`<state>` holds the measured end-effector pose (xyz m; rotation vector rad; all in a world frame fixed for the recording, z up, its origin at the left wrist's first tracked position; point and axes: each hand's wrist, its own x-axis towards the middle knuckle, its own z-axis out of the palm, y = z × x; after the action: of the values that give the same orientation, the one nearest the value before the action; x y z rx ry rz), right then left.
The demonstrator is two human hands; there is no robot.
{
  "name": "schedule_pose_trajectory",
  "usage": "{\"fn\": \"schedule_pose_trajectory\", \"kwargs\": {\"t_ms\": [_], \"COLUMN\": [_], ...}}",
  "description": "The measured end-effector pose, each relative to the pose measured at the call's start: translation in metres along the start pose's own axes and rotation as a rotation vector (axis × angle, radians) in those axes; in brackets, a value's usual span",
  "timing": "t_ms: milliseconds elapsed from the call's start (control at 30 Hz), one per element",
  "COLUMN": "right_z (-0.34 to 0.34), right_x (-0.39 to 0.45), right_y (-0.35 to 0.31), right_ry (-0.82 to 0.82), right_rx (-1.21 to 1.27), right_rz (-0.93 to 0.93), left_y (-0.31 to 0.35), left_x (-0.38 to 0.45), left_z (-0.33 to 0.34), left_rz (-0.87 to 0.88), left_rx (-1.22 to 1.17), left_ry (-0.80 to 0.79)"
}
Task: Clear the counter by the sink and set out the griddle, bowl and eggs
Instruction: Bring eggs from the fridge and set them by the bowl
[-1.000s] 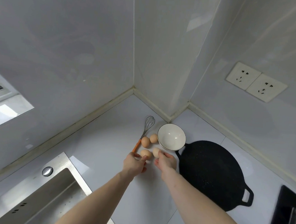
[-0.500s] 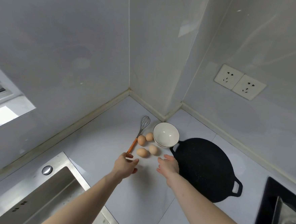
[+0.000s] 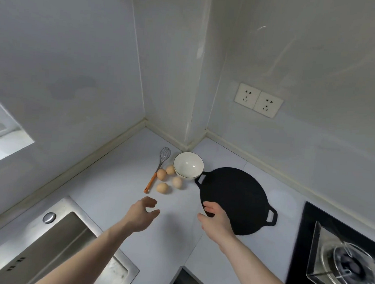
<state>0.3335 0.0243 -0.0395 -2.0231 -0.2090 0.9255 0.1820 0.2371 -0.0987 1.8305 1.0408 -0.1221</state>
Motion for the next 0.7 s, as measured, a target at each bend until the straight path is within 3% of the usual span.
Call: {"fn": "schedule_pose_trajectory", "kwargs": {"t_ms": [200,333,700], "right_z": [-0.035,-0.064,-0.166], "right_x": [-0.053,-0.105,-0.273], "right_y": [0.022,0.047,0.136], "right_ry": [0.02,0.064,0.276], "right_rx": [-0.001,-0.001,0.012], "right_rz": [-0.085,-0.112,-0.177], "left_y": [0.022,0.046,0.125], "left_x": [-0.031,-0.076,-0.236], "left_z": [0.016,0.04,0.161], "left_rz": [0.036,0.171,0.546], "left_rx": [0.1,0.245,0.339], "left_ry": [-0.004,-0.029,-0.226]}}
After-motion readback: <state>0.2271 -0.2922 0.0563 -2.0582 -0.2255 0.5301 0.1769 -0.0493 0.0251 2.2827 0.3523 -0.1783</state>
